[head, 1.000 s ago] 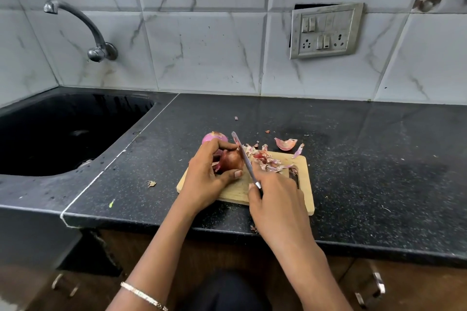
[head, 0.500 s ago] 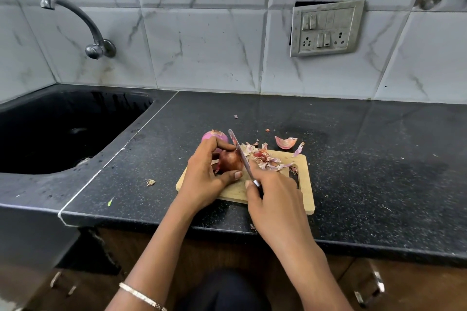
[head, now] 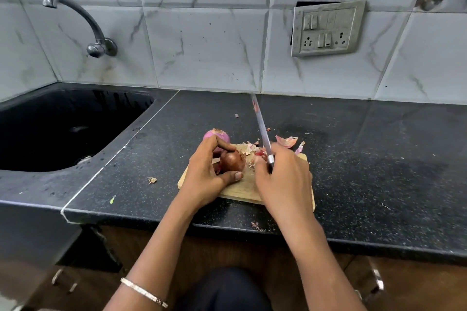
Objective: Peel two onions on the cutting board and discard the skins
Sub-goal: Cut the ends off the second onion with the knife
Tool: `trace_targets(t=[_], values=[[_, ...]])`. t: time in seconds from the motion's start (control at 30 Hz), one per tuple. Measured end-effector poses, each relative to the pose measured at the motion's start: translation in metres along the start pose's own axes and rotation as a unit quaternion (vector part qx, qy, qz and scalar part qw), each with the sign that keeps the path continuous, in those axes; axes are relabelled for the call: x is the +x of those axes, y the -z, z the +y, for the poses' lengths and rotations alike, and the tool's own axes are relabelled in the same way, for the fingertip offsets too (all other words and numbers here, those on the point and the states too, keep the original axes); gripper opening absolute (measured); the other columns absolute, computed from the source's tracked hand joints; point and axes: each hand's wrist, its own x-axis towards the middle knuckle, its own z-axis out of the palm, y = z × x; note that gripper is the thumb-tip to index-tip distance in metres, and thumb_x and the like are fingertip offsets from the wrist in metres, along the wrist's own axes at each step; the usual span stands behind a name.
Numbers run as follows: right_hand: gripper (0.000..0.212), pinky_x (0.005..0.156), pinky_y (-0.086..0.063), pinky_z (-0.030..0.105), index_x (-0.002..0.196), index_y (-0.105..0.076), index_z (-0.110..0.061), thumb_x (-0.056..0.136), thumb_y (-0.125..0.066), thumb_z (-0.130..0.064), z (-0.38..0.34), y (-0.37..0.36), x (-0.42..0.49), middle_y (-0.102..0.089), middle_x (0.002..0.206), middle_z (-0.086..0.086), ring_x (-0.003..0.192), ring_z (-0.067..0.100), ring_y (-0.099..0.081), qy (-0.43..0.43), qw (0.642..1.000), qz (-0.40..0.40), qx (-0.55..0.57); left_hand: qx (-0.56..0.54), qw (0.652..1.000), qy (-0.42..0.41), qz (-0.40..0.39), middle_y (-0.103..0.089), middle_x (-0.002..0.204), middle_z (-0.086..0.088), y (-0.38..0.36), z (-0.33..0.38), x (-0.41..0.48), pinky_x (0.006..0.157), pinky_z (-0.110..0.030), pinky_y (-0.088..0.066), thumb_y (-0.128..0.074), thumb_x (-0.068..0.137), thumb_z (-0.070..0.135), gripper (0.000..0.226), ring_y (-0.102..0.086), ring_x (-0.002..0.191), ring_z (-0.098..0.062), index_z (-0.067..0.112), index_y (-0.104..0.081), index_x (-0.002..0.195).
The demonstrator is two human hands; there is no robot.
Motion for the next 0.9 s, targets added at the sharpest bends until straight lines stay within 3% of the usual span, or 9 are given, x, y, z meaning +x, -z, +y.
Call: trace_targets(t=[0.1,0.17,0.23,0.27,0.37,0.47,0.6,0.7,0.9], values=[[0.02,0.077,-0.047,0.025,0.102,-0.073,-0.019,0.088,-0.076,-0.033,0.002,0.001,0.016,-0.073,0.089,-0.006,0.081,0.01,-0.066,-0.02,0.995,-0.044,0.083,-0.015,1.0,0.004,-0.011,-0.066,0.112,0.006,-0.001,0.002,-0.001,0.083,-0.031,-0.057,-0.091,0.068,0.004,0.054,-0.064,0.108,-0.017,0.029,-0.058,0.102],[0.019,0.061,-0.044,0.005,0.096,-0.074,-0.016,0.085,-0.081,-0.028,0.004,-0.003,0.022,-0.07,0.07,-0.006,0.055,-0.004,-0.063,-0.024,0.989,-0.077,0.126,-0.02,1.0,0.006,-0.018,-0.066,0.112,0.002,-0.001,0.002,-0.001,0.087,-0.038,-0.058,-0.091,0.066,0.012,0.053,-0.066,0.106,-0.021,0.031,-0.057,0.102],[0.015,0.053,-0.042,0.002,0.093,-0.074,-0.011,0.085,-0.082,-0.021,0.01,-0.008,0.023,-0.068,0.059,-0.002,0.045,-0.004,-0.062,-0.037,0.984,-0.083,0.152,-0.024,0.999,0.011,-0.023,-0.067,0.112,0.001,0.0,0.001,-0.001,0.091,-0.046,-0.058,-0.089,0.064,0.019,0.052,-0.067,0.107,-0.023,0.035,-0.055,0.1],[0.014,0.054,-0.047,0.007,0.092,-0.074,-0.011,0.085,-0.082,-0.02,0.013,-0.011,0.024,-0.069,0.058,0.0,0.044,0.002,-0.064,-0.045,0.983,-0.079,0.162,-0.024,0.999,0.013,-0.027,-0.067,0.112,0.0,0.0,0.0,-0.001,0.092,-0.048,-0.058,-0.089,0.064,0.02,0.052,-0.067,0.107,-0.023,0.036,-0.055,0.1],[0.01,0.06,-0.06,0.036,0.086,-0.072,-0.016,0.087,-0.079,-0.022,0.02,-0.021,0.024,-0.071,0.06,0.002,0.045,0.013,-0.067,-0.059,0.981,-0.065,0.173,-0.016,0.999,0.01,-0.03,-0.066,0.111,0.0,0.0,-0.002,0.0,0.094,-0.052,-0.056,-0.09,0.063,0.023,0.054,-0.067,0.107,-0.024,0.036,-0.054,0.101],[0.012,0.065,-0.06,0.048,0.082,-0.067,-0.019,0.089,-0.074,-0.026,0.023,-0.029,0.024,-0.069,0.061,0.002,0.052,0.02,-0.069,-0.058,0.983,-0.037,0.167,-0.009,0.999,0.004,-0.035,-0.064,0.109,0.001,0.0,-0.003,0.001,0.093,-0.052,-0.056,-0.088,0.065,0.021,0.054,-0.065,0.105,-0.022,0.034,-0.053,0.103],[0.014,0.071,-0.059,0.047,0.089,-0.066,-0.02,0.09,-0.069,-0.033,0.025,-0.035,0.024,-0.072,0.073,0.001,0.067,0.024,-0.072,-0.064,0.986,-0.036,0.149,-0.001,0.999,-0.005,-0.043,-0.062,0.11,0.001,-0.001,-0.004,0.001,0.092,-0.054,-0.055,-0.087,0.067,0.02,0.054,-0.064,0.107,-0.024,0.028,-0.052,0.107],[0.02,0.076,-0.053,0.038,0.108,-0.066,-0.015,0.096,-0.064,-0.031,0.027,-0.033,0.026,-0.071,0.092,0.006,0.086,0.028,-0.067,-0.061,0.995,-0.002,0.077,-0.008,0.999,0.001,-0.045,-0.061,0.11,0.004,0.0,-0.004,0.0,0.093,-0.054,-0.055,-0.085,0.067,0.016,0.052,-0.063,0.109,-0.024,0.024,-0.052,0.106],[0.031,0.083,-0.058,0.043,0.123,-0.067,-0.02,0.092,-0.067,-0.017,0.037,-0.02,0.029,-0.073,0.096,0.002,0.083,0.028,-0.072,-0.081,0.994,-0.001,0.067,-0.003,0.999,0.006,-0.052,-0.058,0.116,0.012,0.001,-0.003,0.0,0.096,-0.051,-0.055,-0.086,0.067,0.018,0.055,-0.061,0.116,-0.023,0.029,-0.053,0.11]])
